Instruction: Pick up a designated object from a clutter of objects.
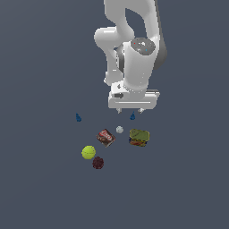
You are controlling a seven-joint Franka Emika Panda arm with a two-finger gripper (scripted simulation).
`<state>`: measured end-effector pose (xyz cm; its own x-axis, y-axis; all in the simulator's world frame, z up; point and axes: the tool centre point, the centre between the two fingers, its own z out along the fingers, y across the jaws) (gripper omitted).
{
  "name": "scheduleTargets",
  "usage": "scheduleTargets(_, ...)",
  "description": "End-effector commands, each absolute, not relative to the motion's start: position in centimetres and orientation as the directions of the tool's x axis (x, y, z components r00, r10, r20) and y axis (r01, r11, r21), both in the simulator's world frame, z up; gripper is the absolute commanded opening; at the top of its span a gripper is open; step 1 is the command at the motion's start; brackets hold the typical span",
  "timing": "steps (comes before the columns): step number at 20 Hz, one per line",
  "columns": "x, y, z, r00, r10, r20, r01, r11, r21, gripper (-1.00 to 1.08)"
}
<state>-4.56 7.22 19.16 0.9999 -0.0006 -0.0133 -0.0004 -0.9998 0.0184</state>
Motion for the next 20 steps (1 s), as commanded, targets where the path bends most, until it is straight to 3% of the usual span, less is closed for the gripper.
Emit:
scheduleTargets(1, -6.0, 8.2, 17.2, 1.000, -0.003, -0.010, -0.003, -1.000, 0.017, 1.00)
scheduleTargets(11, -11.8, 10.8, 11.4, 1.000, -0.011, -0.002, -0.011, -1.000, 0.006, 1.00)
scheduleTargets(20, -14.5, 11.6, 9.4, 1.000, -0.014, 0.000, -0.014, -1.000, 0.001, 1.00)
